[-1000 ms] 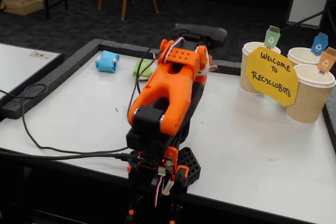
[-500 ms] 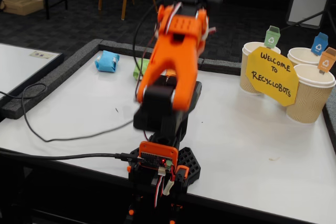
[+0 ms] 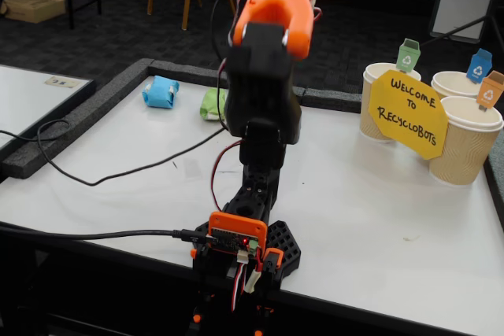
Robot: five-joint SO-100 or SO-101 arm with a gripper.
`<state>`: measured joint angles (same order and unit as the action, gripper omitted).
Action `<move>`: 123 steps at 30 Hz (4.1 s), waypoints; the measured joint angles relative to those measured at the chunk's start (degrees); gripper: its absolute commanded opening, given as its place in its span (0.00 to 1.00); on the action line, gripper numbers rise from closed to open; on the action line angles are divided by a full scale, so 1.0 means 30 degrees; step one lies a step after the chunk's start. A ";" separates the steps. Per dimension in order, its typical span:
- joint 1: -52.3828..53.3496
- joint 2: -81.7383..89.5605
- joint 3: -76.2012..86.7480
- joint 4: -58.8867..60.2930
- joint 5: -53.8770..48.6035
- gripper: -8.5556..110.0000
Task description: Sort rubbish by color.
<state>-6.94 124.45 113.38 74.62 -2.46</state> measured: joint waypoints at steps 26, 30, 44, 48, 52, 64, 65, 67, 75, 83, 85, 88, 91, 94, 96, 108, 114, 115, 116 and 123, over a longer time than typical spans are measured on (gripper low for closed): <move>-0.8203 -0.1377 -0.3047 0.6387 -0.0586 0.08; -0.9258 -0.1377 -0.4482 0.6240 -0.1201 0.08; -0.7822 -0.1377 -0.7822 0.5186 -0.2402 0.09; -0.7383 -0.1377 -0.7852 0.5186 -0.2402 0.09; -0.7061 -0.2227 -0.7881 0.5186 -0.3721 0.09; -0.3633 -0.9316 -0.8818 0.3721 -0.8613 0.10; -0.3516 -0.9873 -0.9111 0.3721 -0.9170 0.10; -0.3398 -1.0957 -0.9814 0.3721 -1.0693 0.11; -0.3457 -1.3828 -1.1777 0.3984 -1.5586 0.07; -0.2871 -1.3857 -1.1777 0.3076 -1.6729 0.16; -0.2783 -1.4004 -1.1777 0.3164 -1.7930 0.17; -0.2578 -1.4385 -1.1777 0.3193 -1.9893 0.18; -0.2490 -1.4883 -1.1777 0.3779 -2.1973 0.18; -0.2520 -1.5703 -1.1777 0.4453 -2.3379 0.21; -0.2520 -1.6230 -1.1777 0.4746 -2.4023 0.25; -0.2168 -1.7695 -1.2744 0.4336 -2.6426 0.37; -0.1025 -1.7695 -1.3184 0.3076 -2.6602 0.36; -0.0879 -1.7695 -1.3184 0.2988 -2.6719 0.36; -0.0762 -1.7695 -1.3184 0.2900 -2.6836 0.36; -0.0557 -1.8164 -1.3184 0.2549 -2.7129 0.35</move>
<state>-8.61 69.96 73.83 82.27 -83.85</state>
